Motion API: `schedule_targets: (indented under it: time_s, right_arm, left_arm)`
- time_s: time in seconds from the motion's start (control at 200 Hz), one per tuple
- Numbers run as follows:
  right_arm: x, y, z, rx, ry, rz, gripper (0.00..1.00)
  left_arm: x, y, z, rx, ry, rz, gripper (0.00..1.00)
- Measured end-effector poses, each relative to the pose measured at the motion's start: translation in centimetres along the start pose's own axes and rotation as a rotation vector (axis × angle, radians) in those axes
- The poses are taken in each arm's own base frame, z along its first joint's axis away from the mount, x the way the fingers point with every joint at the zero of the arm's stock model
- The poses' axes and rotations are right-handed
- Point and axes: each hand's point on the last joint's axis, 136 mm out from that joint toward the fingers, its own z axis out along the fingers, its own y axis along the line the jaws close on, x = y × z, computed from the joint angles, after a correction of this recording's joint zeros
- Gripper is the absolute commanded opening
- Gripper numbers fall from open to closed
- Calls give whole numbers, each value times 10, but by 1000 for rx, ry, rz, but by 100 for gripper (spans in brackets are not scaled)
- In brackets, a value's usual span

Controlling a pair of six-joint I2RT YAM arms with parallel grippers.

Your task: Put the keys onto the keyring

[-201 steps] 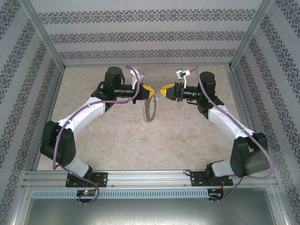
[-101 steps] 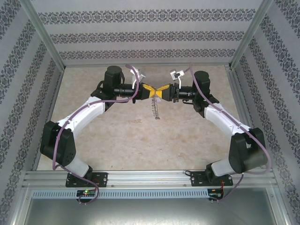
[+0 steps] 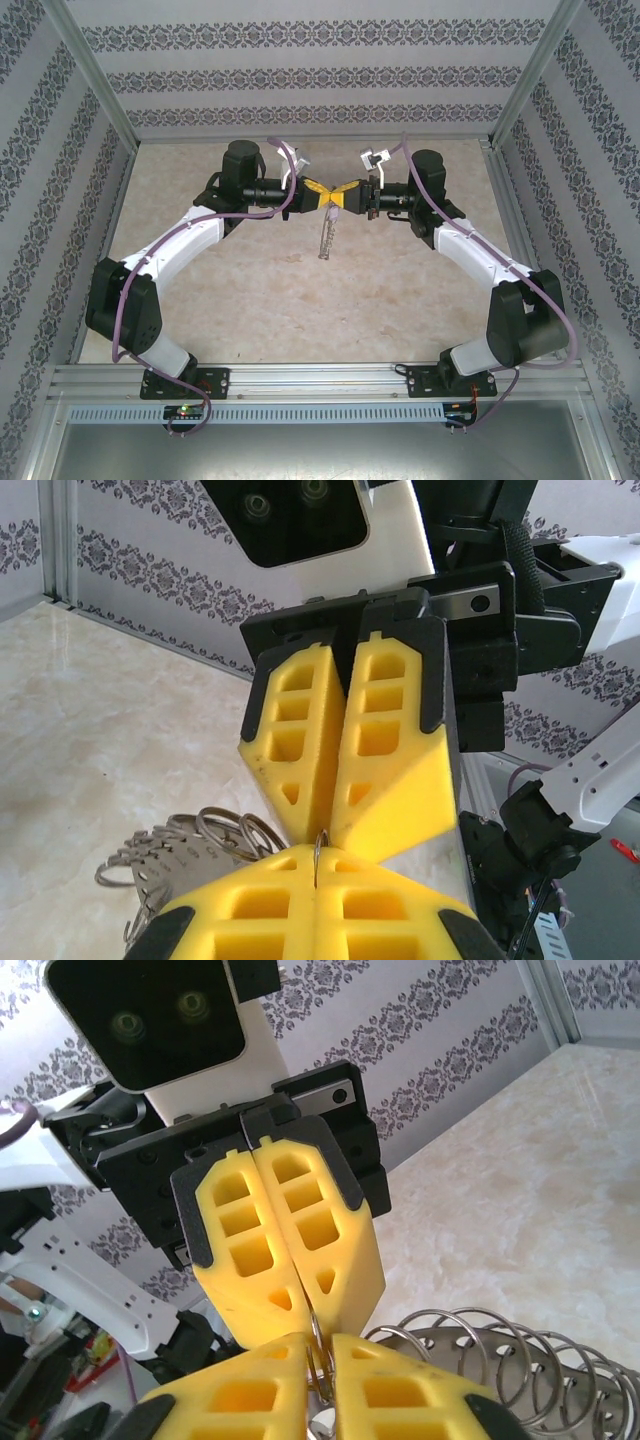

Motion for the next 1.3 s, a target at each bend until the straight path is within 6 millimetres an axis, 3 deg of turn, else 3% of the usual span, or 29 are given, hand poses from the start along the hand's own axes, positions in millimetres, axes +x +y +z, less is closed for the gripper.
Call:
schedule_targets:
  time_s: [0.14,0.315,0.53,0.689,0.764,0.964,1.104,1.299]
  right_arm:
    - [-2,2,0,-6,1,-8,0]
    - [-13,0,-3,-1,18,-22,0]
    - [-25,-10,-14,94,101,-52,0]
    - [-26,-11,-18,159,215,-96,0]
    - [-23,-10,-19,179,278,-110,0]
    - [-15,-7,-18,204,426,-142,0]
    - [-12,6,-17,184,476,-158,0]
    - [-18,20,-15,161,487,-199,0]
  left_arm:
    - [-3,0,0,-2,-3,5,0]
    - [-13,4,-2,-48,6,15,30]
    - [-46,-3,-12,-89,28,80,46]
    - [-69,-14,-21,-89,80,136,45]
    - [-71,-16,-20,-73,115,147,43]
    - [-42,-8,-13,-20,229,83,33]
    - [-21,-2,-8,11,280,21,32]
    - [-19,-8,-8,51,278,9,34]
